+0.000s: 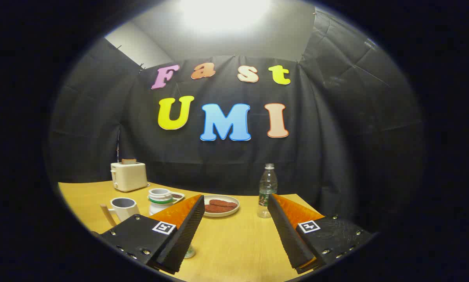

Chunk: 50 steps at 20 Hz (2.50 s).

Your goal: Take the bottle from table, then pour the juice into the cup, finally place the bottle on the coaster

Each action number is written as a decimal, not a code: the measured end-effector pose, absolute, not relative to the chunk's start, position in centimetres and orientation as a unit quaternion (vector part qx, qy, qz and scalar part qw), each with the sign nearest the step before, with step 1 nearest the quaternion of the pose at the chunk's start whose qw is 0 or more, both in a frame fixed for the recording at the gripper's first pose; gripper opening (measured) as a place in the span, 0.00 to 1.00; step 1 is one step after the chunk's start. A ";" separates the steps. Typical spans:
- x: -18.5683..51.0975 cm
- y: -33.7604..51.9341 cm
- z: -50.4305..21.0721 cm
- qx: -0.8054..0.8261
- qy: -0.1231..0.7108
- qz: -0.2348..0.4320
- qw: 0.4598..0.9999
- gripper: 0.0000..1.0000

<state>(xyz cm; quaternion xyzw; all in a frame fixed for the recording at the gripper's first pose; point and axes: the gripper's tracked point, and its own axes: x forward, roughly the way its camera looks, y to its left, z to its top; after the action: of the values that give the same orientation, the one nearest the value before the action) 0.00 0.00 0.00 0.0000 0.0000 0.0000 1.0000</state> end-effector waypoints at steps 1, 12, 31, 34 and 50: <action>-0.3 1.2 0.4 0.001 -0.005 0.011 1.000 0.98; 0.3 9.8 -4.9 0.027 0.038 0.082 0.996 0.98; 4.8 10.0 -10.6 0.002 0.101 0.032 0.994 0.77; 4.9 10.0 -10.3 -0.044 0.094 0.023 0.994 0.71; 7.2 12.9 -4.5 -0.418 0.040 -0.032 0.907 0.71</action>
<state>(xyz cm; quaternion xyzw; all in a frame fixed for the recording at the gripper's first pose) 7.20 12.91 -4.50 -0.4176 0.0399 -0.0323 0.9072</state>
